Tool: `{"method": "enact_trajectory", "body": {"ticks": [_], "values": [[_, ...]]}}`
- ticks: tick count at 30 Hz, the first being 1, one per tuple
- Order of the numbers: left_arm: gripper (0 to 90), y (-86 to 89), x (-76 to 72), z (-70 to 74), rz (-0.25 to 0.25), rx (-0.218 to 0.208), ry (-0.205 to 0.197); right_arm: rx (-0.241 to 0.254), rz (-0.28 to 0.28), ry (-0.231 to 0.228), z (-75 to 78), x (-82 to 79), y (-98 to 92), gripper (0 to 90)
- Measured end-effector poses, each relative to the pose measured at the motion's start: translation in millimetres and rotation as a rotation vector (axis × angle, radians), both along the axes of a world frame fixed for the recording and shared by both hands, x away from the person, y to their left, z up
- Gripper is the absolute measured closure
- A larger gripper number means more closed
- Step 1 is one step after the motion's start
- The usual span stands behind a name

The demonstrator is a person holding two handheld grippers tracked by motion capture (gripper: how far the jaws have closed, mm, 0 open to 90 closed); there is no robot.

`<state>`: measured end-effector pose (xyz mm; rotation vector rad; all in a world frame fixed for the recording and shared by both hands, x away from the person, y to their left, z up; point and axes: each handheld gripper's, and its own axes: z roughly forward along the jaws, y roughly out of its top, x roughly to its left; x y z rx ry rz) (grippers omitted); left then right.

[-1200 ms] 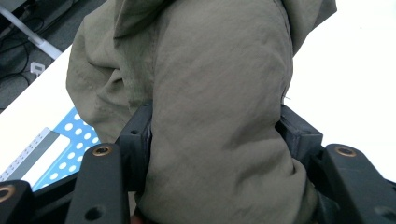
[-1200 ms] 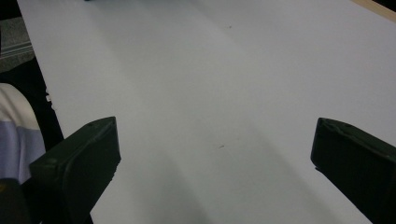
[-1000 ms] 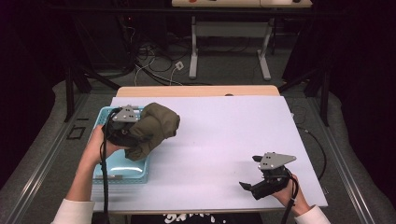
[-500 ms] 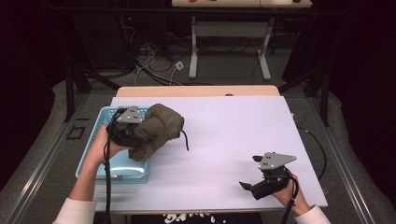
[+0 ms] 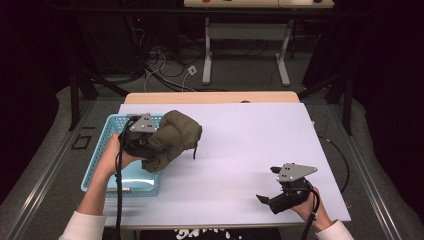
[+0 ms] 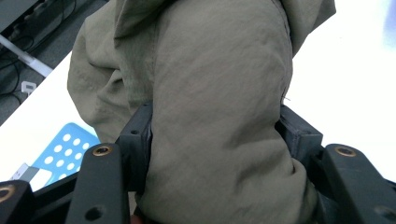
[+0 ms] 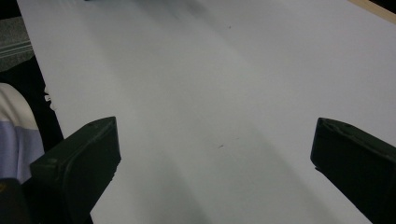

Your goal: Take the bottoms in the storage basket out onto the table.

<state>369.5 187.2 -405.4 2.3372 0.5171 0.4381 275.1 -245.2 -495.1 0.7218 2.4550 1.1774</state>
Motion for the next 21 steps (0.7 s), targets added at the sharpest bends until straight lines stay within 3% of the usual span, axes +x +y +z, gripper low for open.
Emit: {"method": "enact_trajectory", "body": {"ticks": [21], "values": [[41.4,-16.9,0.1,4.6,-0.05,-0.009,-0.011,-0.002,-0.001,0.002,-0.5,0.6,-0.2,1.3]]}}
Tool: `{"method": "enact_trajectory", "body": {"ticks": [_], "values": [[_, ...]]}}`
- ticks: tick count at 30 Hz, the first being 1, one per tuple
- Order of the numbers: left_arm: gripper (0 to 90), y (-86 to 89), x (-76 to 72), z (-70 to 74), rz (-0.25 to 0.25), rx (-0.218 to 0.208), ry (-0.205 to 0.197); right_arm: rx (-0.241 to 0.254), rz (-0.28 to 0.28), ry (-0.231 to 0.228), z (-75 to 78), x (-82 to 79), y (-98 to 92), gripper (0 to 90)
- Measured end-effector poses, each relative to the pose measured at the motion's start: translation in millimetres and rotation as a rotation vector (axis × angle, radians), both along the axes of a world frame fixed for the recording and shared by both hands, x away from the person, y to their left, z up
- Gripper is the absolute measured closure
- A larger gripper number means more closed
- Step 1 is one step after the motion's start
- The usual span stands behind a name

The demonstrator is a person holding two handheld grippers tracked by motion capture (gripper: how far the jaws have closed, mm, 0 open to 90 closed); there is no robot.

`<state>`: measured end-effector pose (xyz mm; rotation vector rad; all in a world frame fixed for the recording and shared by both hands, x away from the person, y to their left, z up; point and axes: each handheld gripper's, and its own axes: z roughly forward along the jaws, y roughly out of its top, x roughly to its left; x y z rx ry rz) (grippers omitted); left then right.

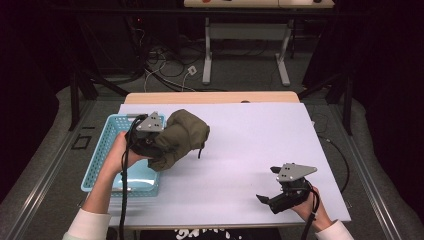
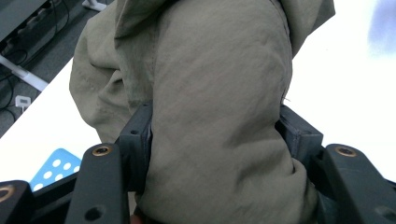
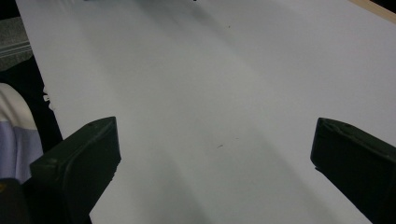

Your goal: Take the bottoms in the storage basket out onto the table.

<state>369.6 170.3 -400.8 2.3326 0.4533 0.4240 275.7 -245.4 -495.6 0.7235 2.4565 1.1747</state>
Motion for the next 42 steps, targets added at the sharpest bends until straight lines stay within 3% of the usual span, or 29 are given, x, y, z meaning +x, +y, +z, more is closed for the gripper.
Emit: {"method": "enact_trajectory", "body": {"ticks": [26,42], "values": [[41.4,-33.0,1.9,2.2,-0.075,0.02,-0.008,0.011,-0.008,-0.003,-0.4,0.6,-2.1,0.9],[41.4,-53.0,4.2,-3.8,-0.117,0.039,0.0,0.01,-0.01,-0.004,0.0,0.1,-2.5,0.7]]}}
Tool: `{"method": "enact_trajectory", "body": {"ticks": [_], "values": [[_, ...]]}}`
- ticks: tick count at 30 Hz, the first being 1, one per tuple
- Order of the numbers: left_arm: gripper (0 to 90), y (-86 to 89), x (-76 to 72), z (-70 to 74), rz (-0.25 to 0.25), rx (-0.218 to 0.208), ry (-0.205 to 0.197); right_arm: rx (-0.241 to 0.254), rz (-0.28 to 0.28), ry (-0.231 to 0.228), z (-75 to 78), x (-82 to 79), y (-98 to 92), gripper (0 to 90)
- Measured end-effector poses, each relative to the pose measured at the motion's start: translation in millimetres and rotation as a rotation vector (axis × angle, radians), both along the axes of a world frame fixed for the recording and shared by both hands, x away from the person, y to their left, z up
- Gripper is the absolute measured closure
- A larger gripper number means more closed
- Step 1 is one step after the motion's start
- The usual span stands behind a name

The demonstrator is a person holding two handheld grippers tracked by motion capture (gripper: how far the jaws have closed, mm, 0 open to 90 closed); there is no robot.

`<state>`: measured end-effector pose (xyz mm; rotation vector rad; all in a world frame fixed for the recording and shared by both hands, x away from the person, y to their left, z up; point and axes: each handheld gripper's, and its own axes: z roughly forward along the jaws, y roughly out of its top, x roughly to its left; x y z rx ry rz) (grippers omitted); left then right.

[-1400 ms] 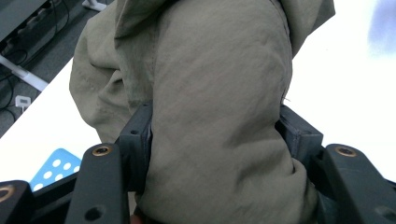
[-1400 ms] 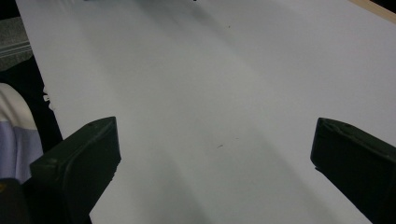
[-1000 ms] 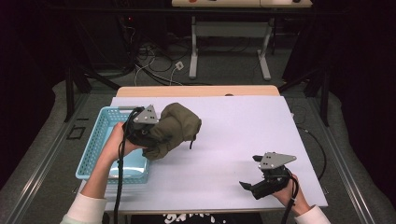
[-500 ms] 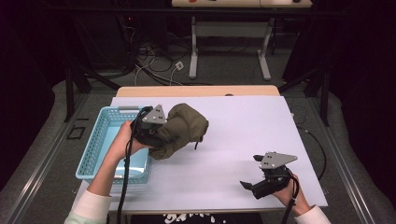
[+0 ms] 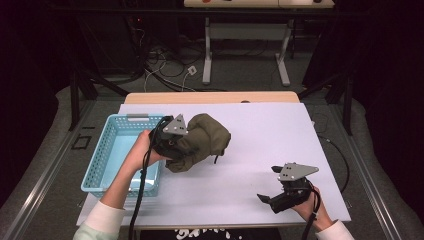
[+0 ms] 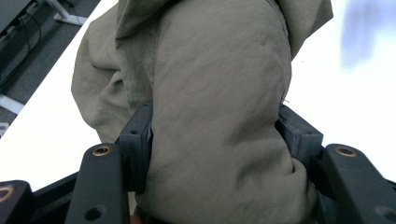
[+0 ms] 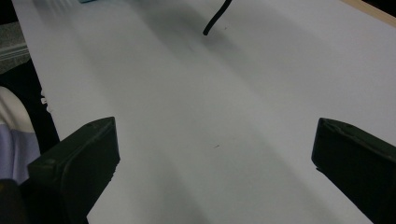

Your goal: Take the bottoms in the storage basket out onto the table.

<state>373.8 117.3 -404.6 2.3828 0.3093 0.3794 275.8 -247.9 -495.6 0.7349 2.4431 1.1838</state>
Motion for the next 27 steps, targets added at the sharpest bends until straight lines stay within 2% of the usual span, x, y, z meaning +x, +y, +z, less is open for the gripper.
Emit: {"method": "enact_trajectory", "body": {"ticks": [27], "values": [[41.5,-14.4,4.3,-10.6,-0.018,0.017,0.013,0.005,0.001,0.005,-0.7,1.1,-0.3,0.8]]}}
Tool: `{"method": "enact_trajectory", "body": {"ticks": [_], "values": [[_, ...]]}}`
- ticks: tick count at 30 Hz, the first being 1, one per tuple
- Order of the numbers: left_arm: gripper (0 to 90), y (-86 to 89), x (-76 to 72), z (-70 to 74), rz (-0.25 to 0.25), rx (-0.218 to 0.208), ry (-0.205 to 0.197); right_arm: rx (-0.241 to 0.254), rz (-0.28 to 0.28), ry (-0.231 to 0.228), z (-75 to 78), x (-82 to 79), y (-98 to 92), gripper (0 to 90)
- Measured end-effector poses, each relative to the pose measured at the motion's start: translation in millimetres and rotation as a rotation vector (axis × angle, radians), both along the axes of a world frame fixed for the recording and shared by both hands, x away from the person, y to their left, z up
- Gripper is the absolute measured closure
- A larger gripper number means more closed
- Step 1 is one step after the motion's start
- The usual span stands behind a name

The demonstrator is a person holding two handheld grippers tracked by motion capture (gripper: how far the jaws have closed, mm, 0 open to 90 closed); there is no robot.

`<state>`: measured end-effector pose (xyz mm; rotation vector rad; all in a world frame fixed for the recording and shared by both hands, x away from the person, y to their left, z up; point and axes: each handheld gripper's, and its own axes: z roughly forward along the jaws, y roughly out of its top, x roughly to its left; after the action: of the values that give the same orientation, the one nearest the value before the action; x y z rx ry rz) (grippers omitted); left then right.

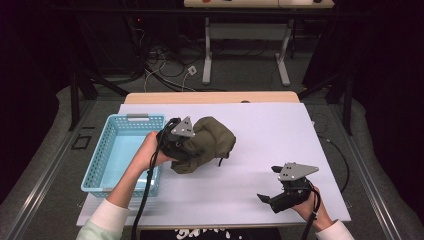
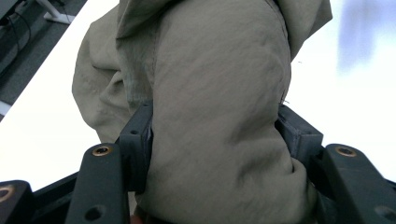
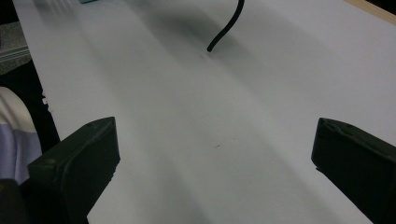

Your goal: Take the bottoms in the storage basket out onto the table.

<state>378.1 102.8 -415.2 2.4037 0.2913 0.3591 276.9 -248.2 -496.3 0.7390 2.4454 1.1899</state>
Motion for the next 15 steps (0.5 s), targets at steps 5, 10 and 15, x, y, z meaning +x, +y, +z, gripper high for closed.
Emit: {"method": "enact_trajectory", "body": {"ticks": [5,10,15], "values": [[41.4,-2.8,0.0,-2.1,0.0,0.004,-0.001,0.0,0.0,-0.001,0.0,-0.1,-0.5,0.8],[41.4,-5.6,-0.1,-3.7,-0.004,0.006,-0.001,-0.001,0.001,-0.001,0.2,-0.4,-0.4,0.8],[41.5,-7.8,0.8,-6.4,-0.005,0.013,0.006,-0.002,0.003,-0.002,0.3,-0.6,-0.3,0.8]]}}
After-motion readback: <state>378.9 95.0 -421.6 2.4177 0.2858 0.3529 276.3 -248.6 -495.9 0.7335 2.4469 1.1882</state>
